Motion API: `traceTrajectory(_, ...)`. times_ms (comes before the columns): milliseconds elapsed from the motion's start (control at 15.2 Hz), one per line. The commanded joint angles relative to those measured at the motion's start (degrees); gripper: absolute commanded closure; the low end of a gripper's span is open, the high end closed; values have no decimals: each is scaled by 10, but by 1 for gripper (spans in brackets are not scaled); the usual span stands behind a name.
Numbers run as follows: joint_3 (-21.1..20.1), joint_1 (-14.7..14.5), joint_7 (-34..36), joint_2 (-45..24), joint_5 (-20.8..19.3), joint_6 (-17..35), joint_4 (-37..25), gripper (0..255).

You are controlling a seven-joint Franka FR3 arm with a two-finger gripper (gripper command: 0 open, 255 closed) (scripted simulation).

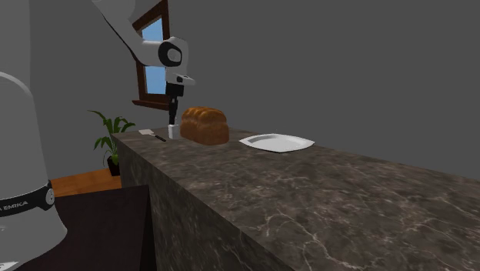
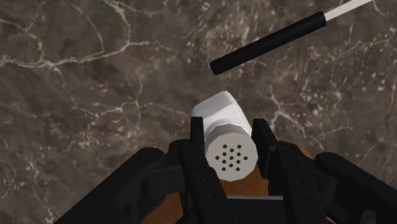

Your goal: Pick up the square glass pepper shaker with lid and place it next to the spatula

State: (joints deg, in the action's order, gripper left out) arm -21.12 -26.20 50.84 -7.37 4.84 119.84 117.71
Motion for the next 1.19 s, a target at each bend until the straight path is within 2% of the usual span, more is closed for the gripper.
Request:
traceTrajectory(0,0,0,0,-1,0,1,0,255)
traceTrajectory(264,0,0,0,-1,0,1,0,255)
traceTrajectory(330,0,0,0,-1,0,1,0,0)
traceTrajectory(660,0,0,0,-1,0,1,0,0)
traceTrajectory(924,2,5,-4,22,5,-69,-48,0)
traceTrajectory(1122,2,5,-4,22,5,-69,-48,0)
